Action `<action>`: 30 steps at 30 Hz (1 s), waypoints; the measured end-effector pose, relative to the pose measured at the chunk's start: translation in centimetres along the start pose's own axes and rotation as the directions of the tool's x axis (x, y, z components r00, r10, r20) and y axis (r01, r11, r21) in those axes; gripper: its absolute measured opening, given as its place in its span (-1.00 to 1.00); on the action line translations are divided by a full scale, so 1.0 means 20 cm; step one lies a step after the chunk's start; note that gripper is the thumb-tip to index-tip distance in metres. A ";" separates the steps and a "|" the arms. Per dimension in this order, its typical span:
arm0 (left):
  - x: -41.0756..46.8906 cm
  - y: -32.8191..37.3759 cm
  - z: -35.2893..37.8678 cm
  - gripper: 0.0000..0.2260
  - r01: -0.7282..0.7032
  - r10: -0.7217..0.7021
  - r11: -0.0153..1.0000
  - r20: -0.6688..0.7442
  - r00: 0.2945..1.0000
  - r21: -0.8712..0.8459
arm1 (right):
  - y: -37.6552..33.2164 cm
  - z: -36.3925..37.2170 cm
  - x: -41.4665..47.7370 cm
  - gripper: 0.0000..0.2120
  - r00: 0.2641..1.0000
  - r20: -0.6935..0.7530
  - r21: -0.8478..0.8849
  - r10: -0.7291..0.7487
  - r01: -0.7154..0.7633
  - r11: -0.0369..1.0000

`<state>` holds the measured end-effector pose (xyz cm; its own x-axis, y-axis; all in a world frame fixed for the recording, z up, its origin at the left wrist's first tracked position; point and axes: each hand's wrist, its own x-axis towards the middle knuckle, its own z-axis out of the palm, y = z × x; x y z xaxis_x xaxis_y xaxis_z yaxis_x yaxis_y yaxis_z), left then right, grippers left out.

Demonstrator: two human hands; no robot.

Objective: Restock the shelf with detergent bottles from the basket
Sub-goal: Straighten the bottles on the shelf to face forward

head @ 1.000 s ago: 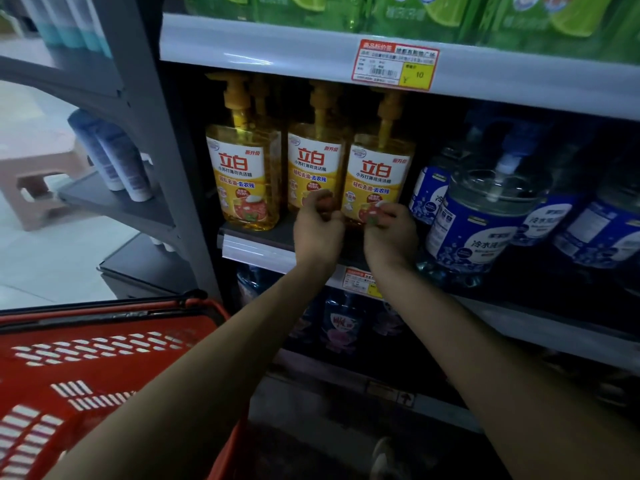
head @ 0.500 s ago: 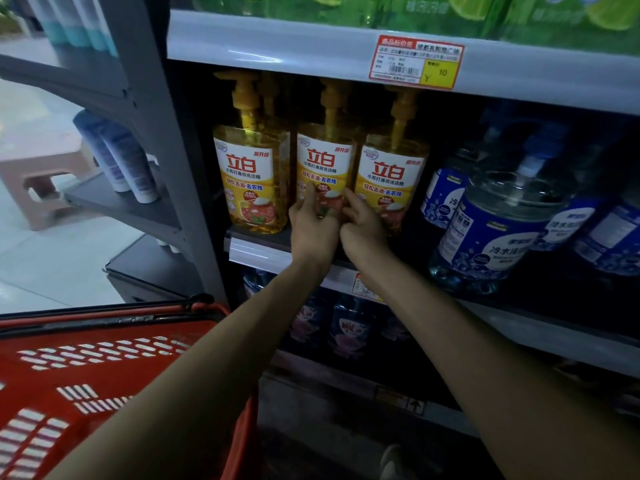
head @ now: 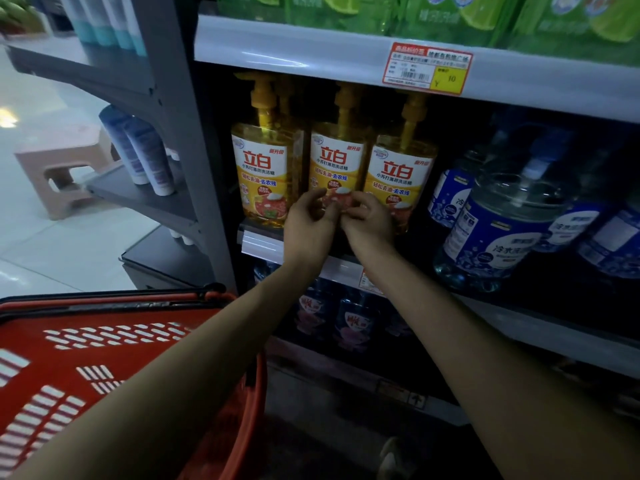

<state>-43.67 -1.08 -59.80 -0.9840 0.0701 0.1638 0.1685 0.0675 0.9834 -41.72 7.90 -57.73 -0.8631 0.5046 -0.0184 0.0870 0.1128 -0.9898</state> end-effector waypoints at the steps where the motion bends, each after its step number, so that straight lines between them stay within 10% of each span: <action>1: -0.02 0.00 -0.03 -0.68 -0.033 0.035 0.998 -0.031 0.999 0.049 | 0.00 0.00 -0.01 -0.60 1.000 0.002 -0.003 0.002 -0.002 1.000; 9: 0.00 -0.06 -0.34 -0.64 -0.062 0.120 0.978 -0.292 0.949 0.200 | -0.02 0.11 -0.06 -0.61 0.998 0.064 -0.023 -0.009 0.011 1.000; 30: 0.16 -0.14 -0.37 -0.46 0.041 0.082 0.951 -0.378 0.922 0.307 | 0.03 0.41 -0.06 -0.50 0.993 0.117 0.065 -0.010 0.003 0.998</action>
<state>-47.62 -8.51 -61.39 -0.9156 -0.3056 0.2614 0.1378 0.3724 0.9178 -44.62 0.34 -59.43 -0.9162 0.4001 -0.0245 0.0522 0.0585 -0.9969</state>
